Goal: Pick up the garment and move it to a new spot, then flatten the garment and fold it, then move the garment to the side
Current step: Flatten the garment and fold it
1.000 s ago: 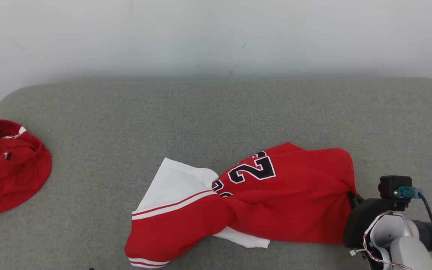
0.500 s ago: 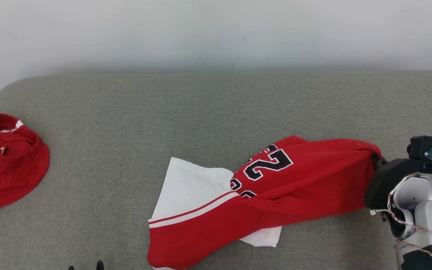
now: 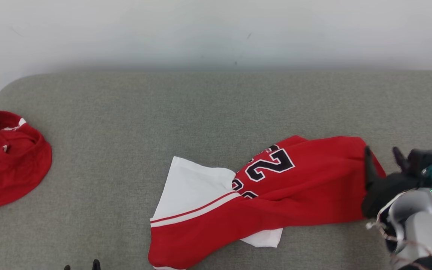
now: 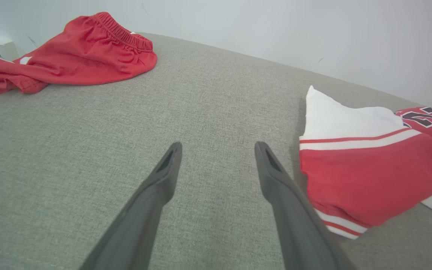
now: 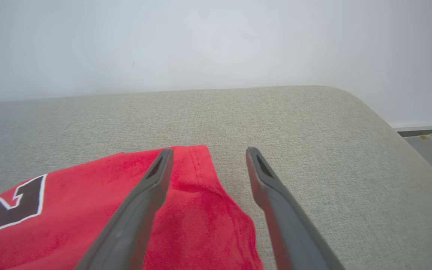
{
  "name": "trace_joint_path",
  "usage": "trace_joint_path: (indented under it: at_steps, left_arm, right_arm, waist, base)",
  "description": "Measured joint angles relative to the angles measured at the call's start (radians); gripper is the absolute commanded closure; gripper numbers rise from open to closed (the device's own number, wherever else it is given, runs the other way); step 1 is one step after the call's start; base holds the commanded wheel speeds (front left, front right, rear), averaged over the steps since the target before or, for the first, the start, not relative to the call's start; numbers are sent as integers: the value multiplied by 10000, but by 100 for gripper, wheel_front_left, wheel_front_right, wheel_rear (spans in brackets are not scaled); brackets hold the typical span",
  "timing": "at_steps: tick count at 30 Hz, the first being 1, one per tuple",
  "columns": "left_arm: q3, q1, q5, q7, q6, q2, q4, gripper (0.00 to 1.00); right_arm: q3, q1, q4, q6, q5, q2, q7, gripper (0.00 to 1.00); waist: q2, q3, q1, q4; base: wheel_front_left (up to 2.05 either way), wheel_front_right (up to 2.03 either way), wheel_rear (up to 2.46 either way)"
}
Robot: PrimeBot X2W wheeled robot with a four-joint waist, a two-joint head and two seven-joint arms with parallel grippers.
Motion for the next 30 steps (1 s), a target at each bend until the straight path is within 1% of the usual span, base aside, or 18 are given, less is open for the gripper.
trace_joint_path:
  at_steps: [3,9,13,18,20,30]
  left_arm:
    - [61,74,2,0,0,-13,-42,0]
    - [236,314,52,0,0,-25,-221,0]
    - [305,476,119,0,0,-33,-345,0]
    - [284,541,219,0,0,-59,-447,0]
    - [245,585,303,0,-2,-65,-502,0]
    - [339,637,587,0,-2,-117,-640,0]
  right_arm:
    - [732,687,-546,0,261,79,-907,0]
    - [2295,2424,-1647,0,991,176,-2313,0]
    - [2953,3347,-2215,0,1137,157,-3081,0]
    - [3072,4196,-2508,0,1168,201,-3528,0]
    - [3072,4378,-2487,0,1166,234,-3553,0]
    - [3051,4986,-2788,0,1005,299,-3764,0]
  waist:
    - [0,-157,0,-97]
    - [-1,-518,0,-415]
    - [-1,-784,-1,-652]
    - [-1,-1124,-1,-961]
    - [-1,-1227,-1,-1030]
    - [-1,-1562,-1,-1165]
  base:
    - [0,0,0]
    - [0,0,0]
    - [0,0,0]
    - [0,0,0]
    - [0,0,0]
    - [0,0,0]
